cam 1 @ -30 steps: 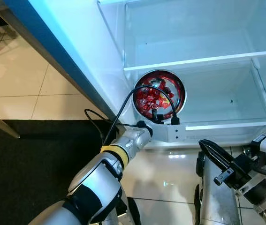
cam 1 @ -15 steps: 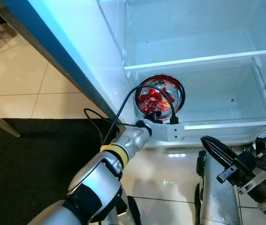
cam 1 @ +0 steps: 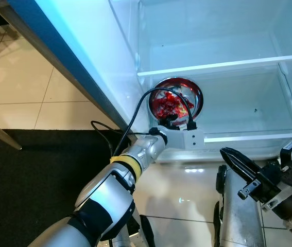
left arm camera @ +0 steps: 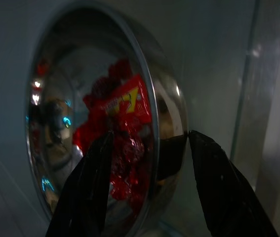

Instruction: Restocking fridge

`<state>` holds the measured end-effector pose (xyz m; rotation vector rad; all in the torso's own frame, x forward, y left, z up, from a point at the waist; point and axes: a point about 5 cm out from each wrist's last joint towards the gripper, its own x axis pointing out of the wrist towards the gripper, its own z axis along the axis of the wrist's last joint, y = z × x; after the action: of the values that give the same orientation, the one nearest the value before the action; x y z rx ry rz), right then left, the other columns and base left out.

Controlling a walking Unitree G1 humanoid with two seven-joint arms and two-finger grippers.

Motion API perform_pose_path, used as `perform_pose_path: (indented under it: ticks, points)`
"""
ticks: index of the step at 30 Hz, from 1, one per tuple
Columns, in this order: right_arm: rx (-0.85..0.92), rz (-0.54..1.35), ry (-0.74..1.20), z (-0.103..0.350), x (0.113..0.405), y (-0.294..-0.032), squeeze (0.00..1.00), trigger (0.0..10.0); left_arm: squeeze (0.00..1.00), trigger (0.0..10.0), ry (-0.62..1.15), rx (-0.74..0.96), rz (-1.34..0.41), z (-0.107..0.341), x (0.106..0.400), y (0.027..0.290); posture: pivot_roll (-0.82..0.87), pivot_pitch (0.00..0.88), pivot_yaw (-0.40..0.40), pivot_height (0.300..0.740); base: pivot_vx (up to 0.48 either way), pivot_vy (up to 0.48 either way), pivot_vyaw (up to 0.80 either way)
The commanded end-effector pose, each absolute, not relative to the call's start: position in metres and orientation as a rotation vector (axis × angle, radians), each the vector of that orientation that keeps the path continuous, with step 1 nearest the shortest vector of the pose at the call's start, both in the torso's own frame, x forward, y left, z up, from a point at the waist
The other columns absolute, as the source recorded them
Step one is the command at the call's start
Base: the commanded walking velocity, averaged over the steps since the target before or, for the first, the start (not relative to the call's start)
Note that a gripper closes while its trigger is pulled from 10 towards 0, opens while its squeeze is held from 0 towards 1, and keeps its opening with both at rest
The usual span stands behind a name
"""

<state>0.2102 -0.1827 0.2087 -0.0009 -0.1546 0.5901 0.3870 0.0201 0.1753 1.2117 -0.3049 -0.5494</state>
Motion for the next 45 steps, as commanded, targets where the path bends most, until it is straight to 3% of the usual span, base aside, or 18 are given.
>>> perform_pose_path:
  ticks: [1,15,28,31,37,43,45]
  points:
    - [0.018,0.613,-0.138,0.202,0.211,-0.182,0.00,10.0,0.00,10.0,-0.290,1.210,-0.560,0.161,0.384,0.033,-0.21,0.516,0.208,0.344,0.000,0.000,0.00]
    - [0.011,0.627,-0.168,0.198,0.230,-0.183,0.00,10.0,0.00,10.0,-0.371,1.155,-0.700,0.132,0.362,0.030,-0.19,0.412,0.211,0.344,0.000,0.000,0.00]
    - [0.008,0.619,-0.162,0.188,0.244,-0.184,0.00,10.0,0.00,10.0,-0.443,1.116,-0.707,0.119,0.349,0.035,-0.18,0.347,0.200,0.344,0.000,0.000,0.00]
    - [0.020,0.536,-0.127,0.172,0.255,-0.195,0.00,10.0,0.00,10.0,-0.462,1.048,-0.698,0.115,0.343,0.037,-0.17,0.312,0.185,0.344,0.000,0.000,0.00]
    - [0.076,0.327,0.113,0.104,0.272,-0.218,0.00,10.0,0.00,10.0,-0.293,0.828,-0.614,0.087,0.331,0.057,-0.16,0.245,0.150,0.344,0.000,0.000,0.00]
    - [0.099,0.278,0.207,0.075,0.273,-0.221,0.00,10.0,0.00,10.0,-0.210,0.795,-0.628,0.063,0.316,0.070,-0.15,0.207,0.140,0.344,0.000,0.000,0.00]
    - [0.126,0.273,0.204,0.071,0.277,-0.223,0.00,10.0,0.00,10.0,-0.136,0.709,-0.646,0.050,0.307,0.080,-0.15,0.191,0.137,0.344,0.000,0.000,0.00]
